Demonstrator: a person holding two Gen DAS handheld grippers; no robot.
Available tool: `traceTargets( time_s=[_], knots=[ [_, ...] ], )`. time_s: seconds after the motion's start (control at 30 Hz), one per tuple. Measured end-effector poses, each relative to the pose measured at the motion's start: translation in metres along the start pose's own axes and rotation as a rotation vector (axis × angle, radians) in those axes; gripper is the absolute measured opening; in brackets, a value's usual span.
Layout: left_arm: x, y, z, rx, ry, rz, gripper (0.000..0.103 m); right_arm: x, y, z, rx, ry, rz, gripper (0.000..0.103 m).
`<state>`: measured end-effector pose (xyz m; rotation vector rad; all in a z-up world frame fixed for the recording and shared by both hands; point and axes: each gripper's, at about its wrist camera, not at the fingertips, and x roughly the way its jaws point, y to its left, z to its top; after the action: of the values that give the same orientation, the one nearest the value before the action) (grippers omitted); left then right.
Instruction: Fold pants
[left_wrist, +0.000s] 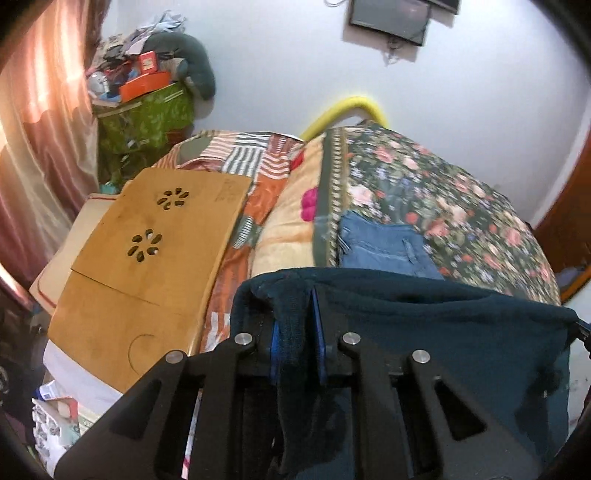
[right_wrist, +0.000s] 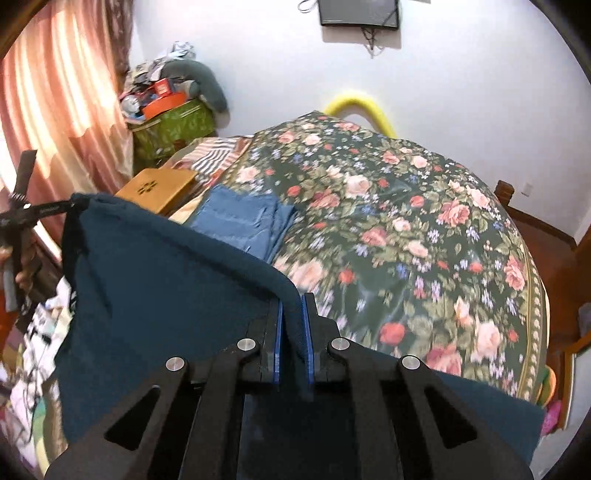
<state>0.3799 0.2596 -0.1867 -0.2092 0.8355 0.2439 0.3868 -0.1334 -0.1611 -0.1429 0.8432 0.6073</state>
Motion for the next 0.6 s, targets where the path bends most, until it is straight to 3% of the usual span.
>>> traceTargets(
  time_s=[0.13, 0.33, 0.43, 0.6],
  knots=[
    [-0.025, -0.002, -0.029, 0.066, -0.001, -0.014, 0.016, -0.025, 0.016, -0.033, -0.012, 0.026, 0.026, 0.008],
    [-0.080, -0.002, -0.084, 0.181, -0.065, -0.005, 0.016, -0.061, 0.039, -0.091, 0.051, 0.037, 0.066, 0.008],
    [-0.097, 0.009, -0.114, 0.166, -0.059, -0.018, 0.016, -0.071, 0.049, -0.113, 0.062, 0.056, 0.068, 0.008],
    [-0.096, 0.028, -0.166, 0.136, 0.018, -0.011, 0.016, -0.074, 0.070, -0.150, 0.072, 0.109, 0.074, 0.009]
  ],
)
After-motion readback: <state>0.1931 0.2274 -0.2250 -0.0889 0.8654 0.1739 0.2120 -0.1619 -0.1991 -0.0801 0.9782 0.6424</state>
